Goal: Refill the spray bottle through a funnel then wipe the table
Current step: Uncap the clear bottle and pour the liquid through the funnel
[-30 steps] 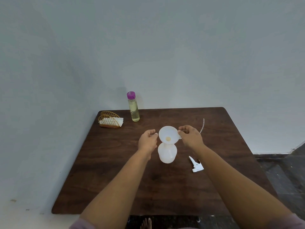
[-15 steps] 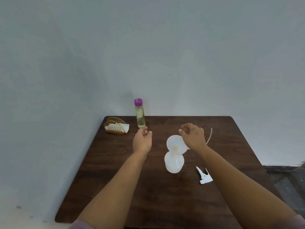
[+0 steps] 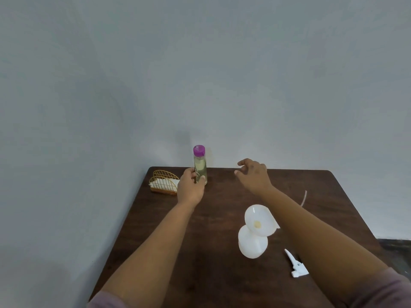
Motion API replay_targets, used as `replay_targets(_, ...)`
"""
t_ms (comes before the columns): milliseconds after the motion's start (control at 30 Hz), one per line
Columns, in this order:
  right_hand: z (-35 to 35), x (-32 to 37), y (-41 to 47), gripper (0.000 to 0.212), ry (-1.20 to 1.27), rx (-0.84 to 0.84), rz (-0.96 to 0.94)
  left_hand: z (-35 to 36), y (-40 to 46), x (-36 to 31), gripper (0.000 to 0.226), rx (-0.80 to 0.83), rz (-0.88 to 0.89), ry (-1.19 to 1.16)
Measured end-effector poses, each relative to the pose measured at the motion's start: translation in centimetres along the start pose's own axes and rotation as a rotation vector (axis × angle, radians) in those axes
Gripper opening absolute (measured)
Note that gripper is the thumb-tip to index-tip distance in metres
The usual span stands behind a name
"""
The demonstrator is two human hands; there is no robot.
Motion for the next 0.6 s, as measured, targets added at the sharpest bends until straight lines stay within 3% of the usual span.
replay_targets(400,5.8,7.6,9.5,0.066,-0.029,0.201,-0.104,1.8,10.9,1.6,0.079,0.104,-0.001,0.185)
replay_targets(600,9.4,11.5,13.8,0.065,-0.158,0.261,-0.213,3.2,15.7,3.3,0.090,0.177,-0.101,0.073)
Point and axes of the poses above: each hand's wrist, its own y-axis towards the middle knuckle, its own z-axis out of the palm, x = y × z, the point moved 5 cm from there along y, towards the middle knuckle, and after that the axes turned 14 degrees about -y, right-handed, at the moved point
